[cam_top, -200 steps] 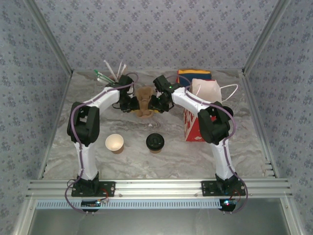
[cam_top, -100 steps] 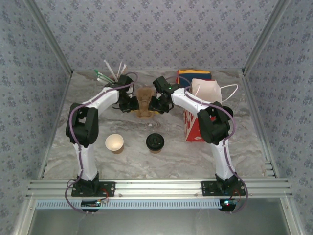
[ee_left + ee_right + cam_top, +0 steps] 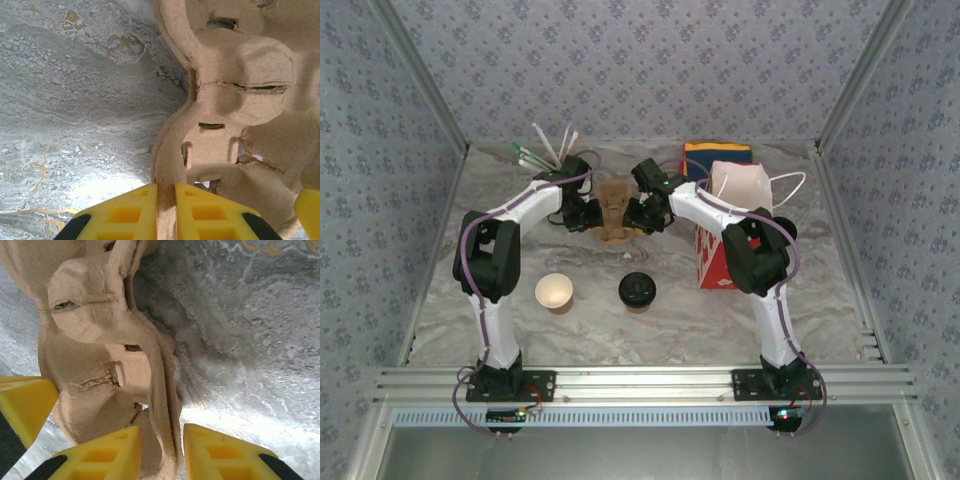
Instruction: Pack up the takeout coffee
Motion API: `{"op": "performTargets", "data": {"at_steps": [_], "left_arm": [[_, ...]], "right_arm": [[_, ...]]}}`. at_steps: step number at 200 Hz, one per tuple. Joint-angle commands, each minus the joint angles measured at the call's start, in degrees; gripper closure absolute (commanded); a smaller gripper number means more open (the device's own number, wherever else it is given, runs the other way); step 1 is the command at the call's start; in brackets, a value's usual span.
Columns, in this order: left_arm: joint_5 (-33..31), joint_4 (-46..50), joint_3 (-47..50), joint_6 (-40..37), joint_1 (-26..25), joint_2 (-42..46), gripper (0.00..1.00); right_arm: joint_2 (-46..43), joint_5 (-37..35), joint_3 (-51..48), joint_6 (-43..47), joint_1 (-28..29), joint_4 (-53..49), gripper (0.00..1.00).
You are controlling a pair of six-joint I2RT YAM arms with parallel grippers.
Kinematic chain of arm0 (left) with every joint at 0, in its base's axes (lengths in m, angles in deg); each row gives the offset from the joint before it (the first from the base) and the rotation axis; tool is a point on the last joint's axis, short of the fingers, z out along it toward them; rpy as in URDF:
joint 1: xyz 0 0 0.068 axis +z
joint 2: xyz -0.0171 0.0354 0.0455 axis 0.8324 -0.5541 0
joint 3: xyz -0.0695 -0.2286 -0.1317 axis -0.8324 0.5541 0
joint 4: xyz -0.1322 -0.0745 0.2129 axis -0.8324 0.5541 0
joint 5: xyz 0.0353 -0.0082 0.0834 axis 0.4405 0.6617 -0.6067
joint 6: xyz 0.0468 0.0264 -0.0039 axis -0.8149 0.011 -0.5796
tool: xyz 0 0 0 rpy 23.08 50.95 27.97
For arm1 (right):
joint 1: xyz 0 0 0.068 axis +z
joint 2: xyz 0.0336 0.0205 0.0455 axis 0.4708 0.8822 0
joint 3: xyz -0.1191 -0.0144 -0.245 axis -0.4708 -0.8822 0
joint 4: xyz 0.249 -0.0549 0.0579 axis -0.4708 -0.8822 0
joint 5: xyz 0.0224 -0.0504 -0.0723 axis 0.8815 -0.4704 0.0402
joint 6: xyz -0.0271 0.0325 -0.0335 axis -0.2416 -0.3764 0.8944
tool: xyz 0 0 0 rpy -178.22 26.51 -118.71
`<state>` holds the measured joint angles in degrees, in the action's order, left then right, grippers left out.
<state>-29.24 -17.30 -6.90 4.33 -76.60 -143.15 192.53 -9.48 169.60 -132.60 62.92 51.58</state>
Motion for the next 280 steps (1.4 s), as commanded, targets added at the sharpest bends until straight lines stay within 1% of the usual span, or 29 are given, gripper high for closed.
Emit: {"op": "performTargets", "data": {"at_steps": [1, 45, 63, 93, 177, 186, 219, 280], "left_arm": [[0.29, 0.51, 0.66, 0.67, -0.49, 2.09, 0.86], [0.20, 0.52, 0.61, 0.51, -0.58, 2.14, 0.85], [0.11, 0.48, 0.67, 0.43, -0.56, 2.20, 0.86], [-0.22, 0.49, 0.83, 0.25, -0.56, 2.12, 0.86], [0.19, 0.49, 0.46, 0.34, -0.56, 1.87, 0.86], [0.19, 0.48, 0.48, 0.36, -0.57, 1.92, 0.86], [0.62, 0.48, 0.36, 0.51, -0.58, 1.87, 0.86], [1.94, -1.23, 0.17, 1.03, -0.58, 1.87, 0.86]], "right_arm": [[-1.56, 1.54, -0.99, -1.17, 0.24, 0.81, 0.72], [-2.13, 0.52, -1.11, -1.52, 0.24, 0.48, 0.73], [-2.62, -1.61, -1.08, -1.54, 0.16, -0.98, 0.71], [-4.44, -2.12, -2.97, -1.89, -0.08, 0.75, 0.70], [-2.74, 0.64, -2.19, -1.98, 0.15, 0.90, 0.71], [-2.74, 0.85, -2.17, -1.96, 0.12, 2.60, 0.72], [-2.93, 1.19, -1.62, -1.89, 0.24, 2.87, 0.72], [-3.09, 5.74, -4.34, -4.07, -0.38, 8.35, 0.72]]}}
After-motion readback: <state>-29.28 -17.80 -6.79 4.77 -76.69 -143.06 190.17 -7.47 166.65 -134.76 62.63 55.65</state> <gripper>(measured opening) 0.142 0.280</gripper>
